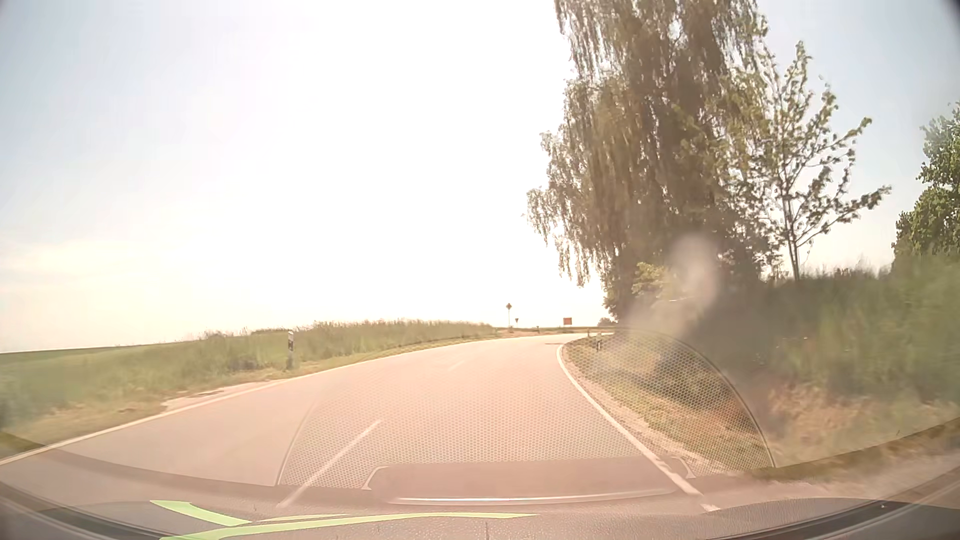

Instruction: Follow the waypoints while adhering to traffic rules and regulations

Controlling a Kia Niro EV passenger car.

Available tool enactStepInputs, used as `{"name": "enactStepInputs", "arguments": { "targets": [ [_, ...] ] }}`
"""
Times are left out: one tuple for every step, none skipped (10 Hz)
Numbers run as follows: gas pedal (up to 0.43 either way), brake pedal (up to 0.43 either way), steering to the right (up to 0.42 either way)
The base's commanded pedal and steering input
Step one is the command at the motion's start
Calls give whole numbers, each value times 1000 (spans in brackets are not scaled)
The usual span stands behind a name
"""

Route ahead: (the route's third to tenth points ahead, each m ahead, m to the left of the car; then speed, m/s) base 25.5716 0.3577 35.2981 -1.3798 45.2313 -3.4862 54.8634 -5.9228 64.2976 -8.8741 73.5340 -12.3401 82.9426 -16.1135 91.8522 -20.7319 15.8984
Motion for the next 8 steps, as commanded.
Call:
{"name": "enactStepInputs", "arguments": {
  "targets": [
    [0, 171, 26],
    [0, 159, 26],
    [0, 146, 26],
    [0, 146, 26],
    [0, 146, 26],
    [0, 140, 26],
    [0, 140, 26],
    [0, 134, 26]
  ]
}}
